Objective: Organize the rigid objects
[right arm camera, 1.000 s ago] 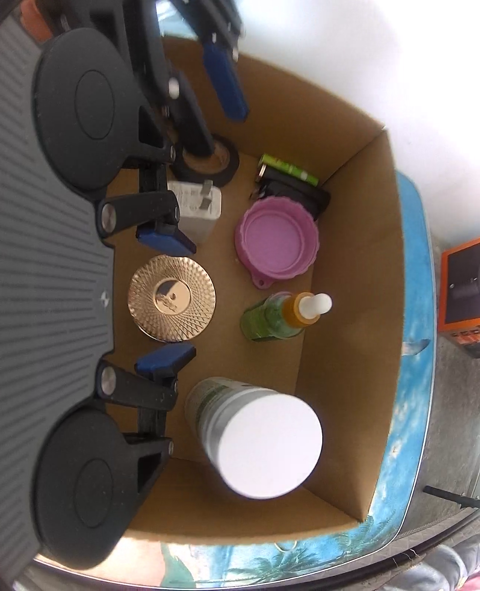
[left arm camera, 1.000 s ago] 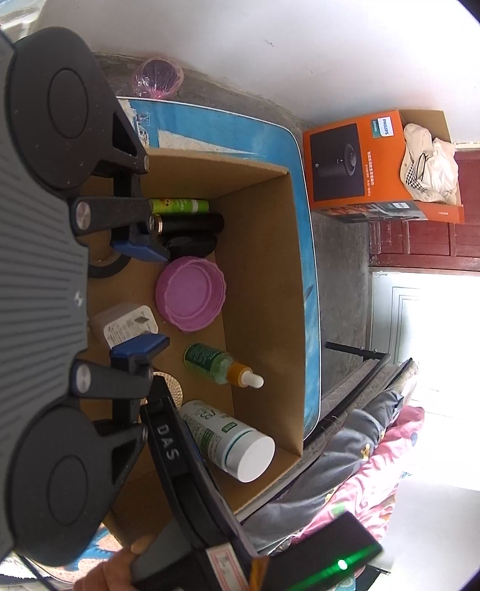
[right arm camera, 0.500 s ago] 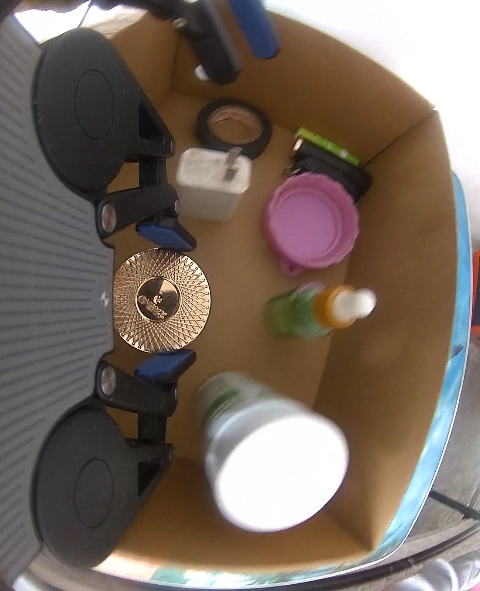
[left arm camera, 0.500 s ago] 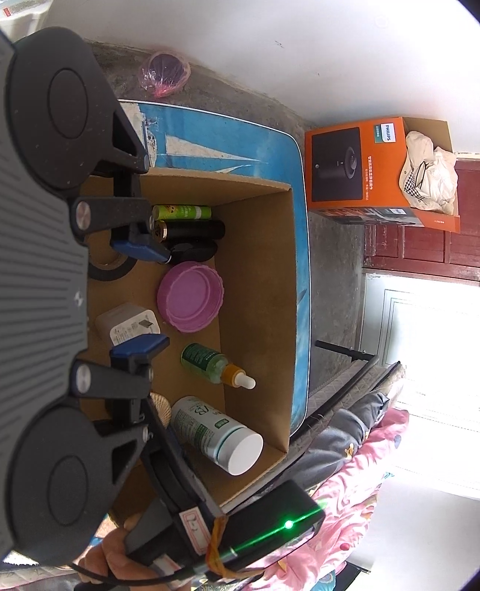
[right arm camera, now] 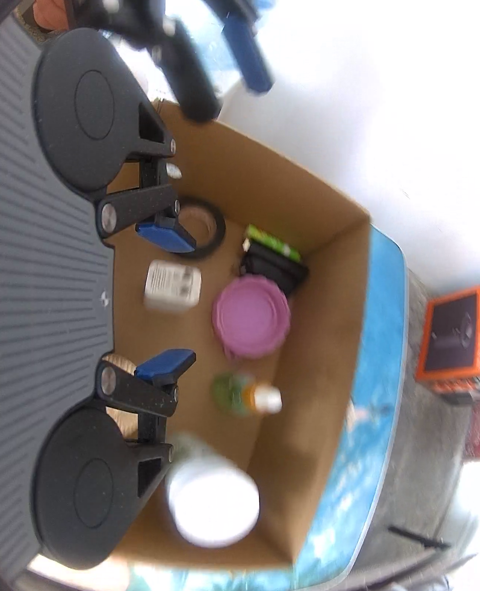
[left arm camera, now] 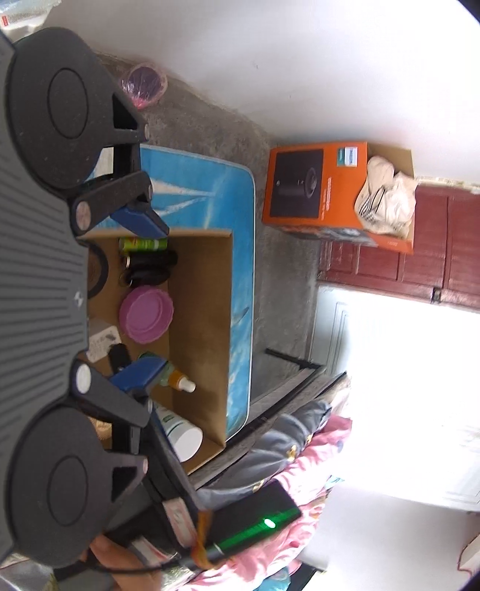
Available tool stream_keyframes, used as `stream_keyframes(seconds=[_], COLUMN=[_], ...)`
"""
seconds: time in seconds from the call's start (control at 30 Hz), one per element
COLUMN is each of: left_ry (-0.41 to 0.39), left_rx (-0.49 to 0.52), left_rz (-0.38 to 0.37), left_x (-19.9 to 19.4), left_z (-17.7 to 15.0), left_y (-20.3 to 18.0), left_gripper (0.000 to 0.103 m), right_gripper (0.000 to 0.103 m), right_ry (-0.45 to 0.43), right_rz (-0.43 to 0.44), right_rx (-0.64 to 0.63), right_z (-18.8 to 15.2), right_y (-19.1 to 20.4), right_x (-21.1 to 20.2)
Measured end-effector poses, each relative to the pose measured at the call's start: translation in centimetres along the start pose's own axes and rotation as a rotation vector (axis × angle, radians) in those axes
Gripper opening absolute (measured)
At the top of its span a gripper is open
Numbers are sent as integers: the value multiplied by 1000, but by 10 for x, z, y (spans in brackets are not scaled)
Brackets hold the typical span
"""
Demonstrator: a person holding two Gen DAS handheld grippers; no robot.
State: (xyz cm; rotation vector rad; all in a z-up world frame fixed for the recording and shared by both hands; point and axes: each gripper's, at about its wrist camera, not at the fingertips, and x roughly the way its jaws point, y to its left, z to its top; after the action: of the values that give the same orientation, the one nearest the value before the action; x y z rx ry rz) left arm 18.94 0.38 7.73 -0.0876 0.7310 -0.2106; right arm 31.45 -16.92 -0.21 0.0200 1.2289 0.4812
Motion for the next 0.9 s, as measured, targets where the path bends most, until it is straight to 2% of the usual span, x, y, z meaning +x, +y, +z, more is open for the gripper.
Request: stream_keyframes(seconds=[0.13,0.2,0.23,0.27,0.47,0.67,0.77,0.83,0.9], left_ry=[11,20,23,25,16,13,8,3,-2], left_rx=[-37,-54,-63,-71,-95,-98,-93,-90,-90], left_rz=[29,40,41,42,30,15,15,20,21], left_x=[-5,-5,-4,-5,-5,-3,-5,-6,-8], left_z=[-3,-6,-7,-8,-9,-11,-14,-14,-14], left_y=[17,24,28,31,40,40,41,41,41], left_gripper=[73,73,73,73,73,73,73,73,73], right_gripper=[54,43,30,28,27,28,35,40,40], right_ry=[42,65,76,83,124,168,143,77,26], right_rz=[-17,-33,-45,-41,-78,-71,-76,-73,-77], right_rx=[-27,-30,-30,-25,-36,-9,-41,-71,-110], right_z=[6,7,7,7,-3,-13,-8,1,11], right_y=[15,18,18,17,15,4,8,14,21], right_x=[33,48,52,54,49,42,29,15,10])
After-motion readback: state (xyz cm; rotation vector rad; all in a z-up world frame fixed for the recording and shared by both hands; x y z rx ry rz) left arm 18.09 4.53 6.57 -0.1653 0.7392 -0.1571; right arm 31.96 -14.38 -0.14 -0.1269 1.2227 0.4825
